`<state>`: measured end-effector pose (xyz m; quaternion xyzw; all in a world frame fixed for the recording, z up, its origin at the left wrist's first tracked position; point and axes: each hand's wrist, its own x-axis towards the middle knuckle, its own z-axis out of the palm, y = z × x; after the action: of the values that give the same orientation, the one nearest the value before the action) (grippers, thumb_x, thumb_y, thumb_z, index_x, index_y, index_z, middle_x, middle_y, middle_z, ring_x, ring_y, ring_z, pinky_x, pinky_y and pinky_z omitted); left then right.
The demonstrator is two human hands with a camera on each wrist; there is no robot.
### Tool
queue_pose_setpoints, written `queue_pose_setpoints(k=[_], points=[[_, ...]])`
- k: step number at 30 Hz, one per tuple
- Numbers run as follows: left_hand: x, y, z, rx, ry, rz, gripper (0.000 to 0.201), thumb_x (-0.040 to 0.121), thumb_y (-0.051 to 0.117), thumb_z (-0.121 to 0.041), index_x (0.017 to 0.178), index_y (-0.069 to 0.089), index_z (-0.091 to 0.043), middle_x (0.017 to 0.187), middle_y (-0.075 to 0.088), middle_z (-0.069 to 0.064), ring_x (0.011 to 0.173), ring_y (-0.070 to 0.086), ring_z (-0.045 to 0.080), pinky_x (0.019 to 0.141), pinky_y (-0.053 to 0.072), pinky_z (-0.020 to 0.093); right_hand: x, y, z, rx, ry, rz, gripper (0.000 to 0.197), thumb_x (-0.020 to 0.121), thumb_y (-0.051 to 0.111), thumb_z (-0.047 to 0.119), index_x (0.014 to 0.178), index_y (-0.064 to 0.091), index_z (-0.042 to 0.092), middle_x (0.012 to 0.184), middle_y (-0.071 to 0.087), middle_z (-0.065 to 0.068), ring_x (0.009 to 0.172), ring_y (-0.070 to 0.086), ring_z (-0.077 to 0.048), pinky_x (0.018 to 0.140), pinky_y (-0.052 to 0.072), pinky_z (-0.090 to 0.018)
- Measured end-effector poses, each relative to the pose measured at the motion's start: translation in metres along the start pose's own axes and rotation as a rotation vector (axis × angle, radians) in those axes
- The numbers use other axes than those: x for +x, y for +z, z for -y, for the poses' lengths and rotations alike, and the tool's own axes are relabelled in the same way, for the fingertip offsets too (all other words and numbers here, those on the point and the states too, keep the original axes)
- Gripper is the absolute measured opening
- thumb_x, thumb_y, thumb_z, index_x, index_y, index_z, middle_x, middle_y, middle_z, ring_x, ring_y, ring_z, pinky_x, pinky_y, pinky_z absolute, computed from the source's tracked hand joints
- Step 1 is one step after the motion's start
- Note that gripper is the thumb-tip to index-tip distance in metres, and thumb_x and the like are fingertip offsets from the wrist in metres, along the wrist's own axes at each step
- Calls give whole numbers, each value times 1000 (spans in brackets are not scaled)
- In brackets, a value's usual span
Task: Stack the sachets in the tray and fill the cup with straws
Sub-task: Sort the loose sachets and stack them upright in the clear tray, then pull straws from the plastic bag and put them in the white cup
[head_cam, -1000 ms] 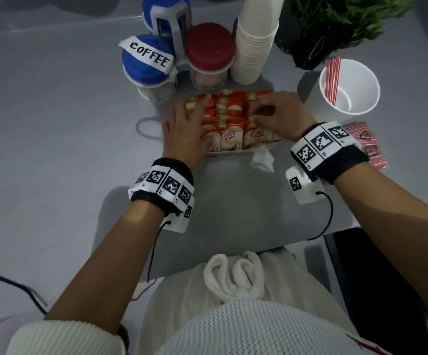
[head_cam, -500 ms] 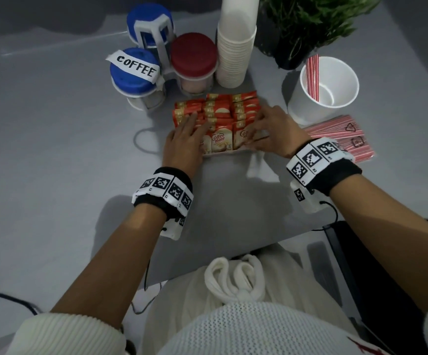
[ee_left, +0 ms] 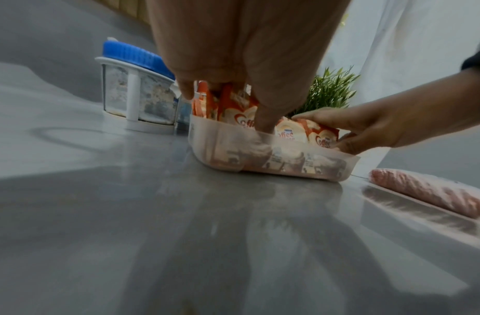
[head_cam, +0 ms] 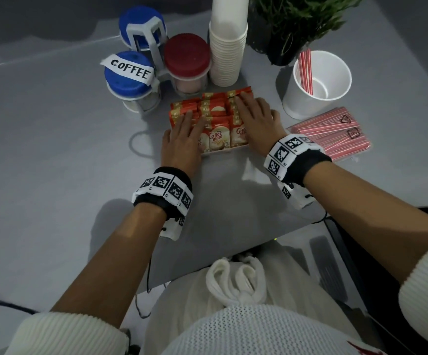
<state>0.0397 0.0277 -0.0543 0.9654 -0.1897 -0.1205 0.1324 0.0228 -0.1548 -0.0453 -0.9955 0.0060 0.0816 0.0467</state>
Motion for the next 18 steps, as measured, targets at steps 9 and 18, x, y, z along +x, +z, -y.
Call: queue_pose_setpoints(k=[9, 18], points=[[-2, -7, -2, 19, -9, 40, 67, 94, 46, -26, 149, 8, -21, 158, 5, 6, 146, 4, 23, 116, 11, 49, -3, -10, 2, 85, 50, 181, 68, 95, 40, 22, 149, -1, 13, 158, -4, -2, 146, -4, -25, 115, 8, -52], [6, -27, -26, -27, 50, -69, 79, 82, 62, -33, 147, 19, -18, 155, 20, 7, 143, 17, 24, 116, 11, 49, -19, -25, -22, 369, 95, -128, 62, 88, 52, 13, 144, 26, 11, 150, 30, -10, 139, 28, -27, 111, 29, -49]])
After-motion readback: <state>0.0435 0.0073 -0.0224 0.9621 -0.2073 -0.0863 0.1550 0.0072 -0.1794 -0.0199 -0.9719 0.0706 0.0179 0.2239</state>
